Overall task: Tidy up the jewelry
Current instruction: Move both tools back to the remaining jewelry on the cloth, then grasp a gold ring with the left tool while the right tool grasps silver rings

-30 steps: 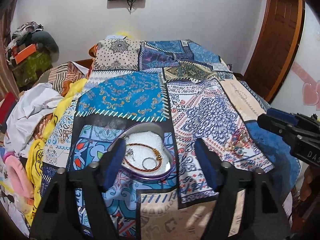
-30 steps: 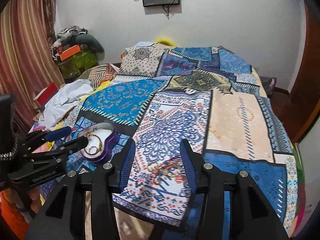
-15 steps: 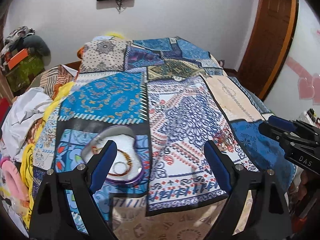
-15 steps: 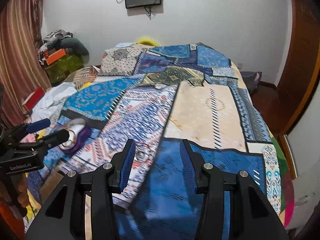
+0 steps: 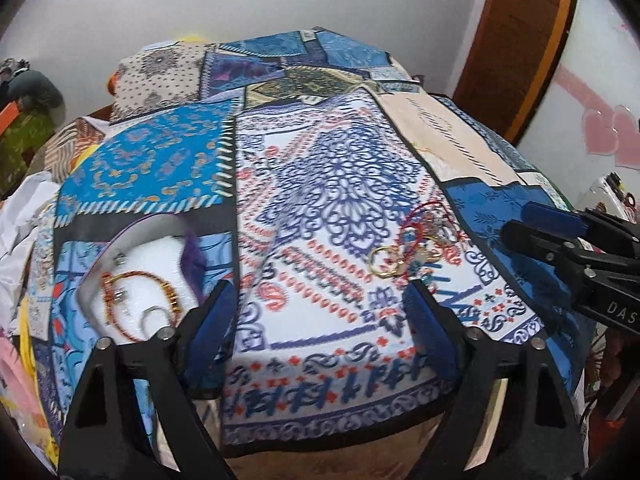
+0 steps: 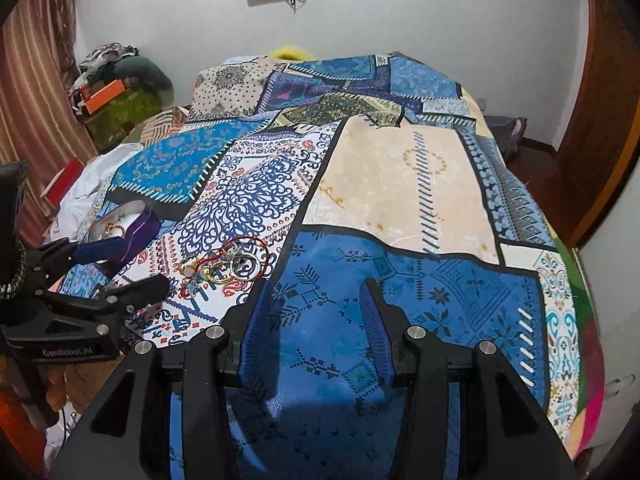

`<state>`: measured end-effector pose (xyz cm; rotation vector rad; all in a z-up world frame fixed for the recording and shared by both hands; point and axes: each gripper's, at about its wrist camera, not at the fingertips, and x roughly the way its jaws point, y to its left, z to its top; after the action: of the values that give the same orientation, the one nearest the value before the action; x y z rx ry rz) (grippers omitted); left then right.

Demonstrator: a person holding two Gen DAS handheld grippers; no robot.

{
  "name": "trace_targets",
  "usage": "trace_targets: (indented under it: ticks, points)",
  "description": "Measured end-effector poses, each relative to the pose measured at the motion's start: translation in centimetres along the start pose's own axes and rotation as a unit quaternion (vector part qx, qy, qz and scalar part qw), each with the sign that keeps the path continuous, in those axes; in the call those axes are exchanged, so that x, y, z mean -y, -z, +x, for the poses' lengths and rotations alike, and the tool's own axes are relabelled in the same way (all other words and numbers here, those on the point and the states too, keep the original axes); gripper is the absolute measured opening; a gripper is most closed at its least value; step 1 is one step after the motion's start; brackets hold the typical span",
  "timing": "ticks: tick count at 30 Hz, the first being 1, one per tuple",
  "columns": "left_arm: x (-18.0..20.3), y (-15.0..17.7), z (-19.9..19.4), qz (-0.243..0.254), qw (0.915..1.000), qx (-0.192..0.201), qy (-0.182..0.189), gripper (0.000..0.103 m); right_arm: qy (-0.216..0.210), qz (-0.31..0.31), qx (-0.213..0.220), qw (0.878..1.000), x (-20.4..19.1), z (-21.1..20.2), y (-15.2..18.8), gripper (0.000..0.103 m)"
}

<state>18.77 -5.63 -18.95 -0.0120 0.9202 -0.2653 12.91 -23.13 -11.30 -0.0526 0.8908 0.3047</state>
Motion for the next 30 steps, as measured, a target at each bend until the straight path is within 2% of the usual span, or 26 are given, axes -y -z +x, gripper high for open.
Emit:
trace_targets:
  ticks: [2, 5, 10, 12, 14, 22, 23, 24, 27, 30]
  points:
    - [0.2, -0.1, 0.2, 0.003, 1.0000, 0.004, 0.006, 0.078, -0.003, 0.000, -0.001, 1.000, 0.0, 0.1, 0.0, 0.042]
    - [0.5, -0.3, 0.4, 0.008, 0.9998, 0.009, 0.015, 0.069, -0.005, -0.001, -0.001, 1.000, 0.0, 0.2, 0.1, 0.042]
    - [1.0, -0.7, 0.5, 0.018, 0.9996, 0.015, 0.014, 0.057, -0.008, 0.002, 0.003, 1.000, 0.2, 0.1, 0.0, 0.042]
    - [1.2, -0.9, 0.3, 0.024, 0.9995, 0.018, 0.009, 0.047, -0.013, 0.006, 0.004, 1.000, 0.3, 0.1, -0.1, 0.042]
    - [1.3, -1.0, 0.2, 0.030, 0.9993, 0.020, 0.006, 0.042, -0.018, 0.008, 0.005, 1.000, 0.3, 0.1, -0.2, 0.042]
    - [0.9, -1.6, 0.4, 0.029, 0.9992, 0.021, 0.017, 0.041, -0.035, 0.004, 0.011, 0.999, -0.3, -0.1, -0.4, 0.042]
    - [1.0, -1.7, 0.4, 0.030, 0.9990, 0.025, 0.020, 0.039, -0.041, 0.004, 0.009, 0.999, -0.4, -0.1, -0.4, 0.042]
    - [1.0, -1.8, 0.4, 0.034, 0.9988, 0.028, 0.024, 0.032, -0.045, 0.003, 0.008, 0.999, -0.6, 0.0, -0.4, 0.042]
    - [1.2, -1.9, 0.9, 0.041, 0.9985, 0.026, 0.028, 0.022, -0.064, 0.007, 0.004, 0.998, -1.0, 0.3, -0.4, 0.042]
    - [1.2, -1.8, 1.3, 0.038, 0.9986, 0.024, 0.030, 0.021, -0.090, 0.017, -0.011, 0.996, -1.4, 1.1, -0.4, 0.042]
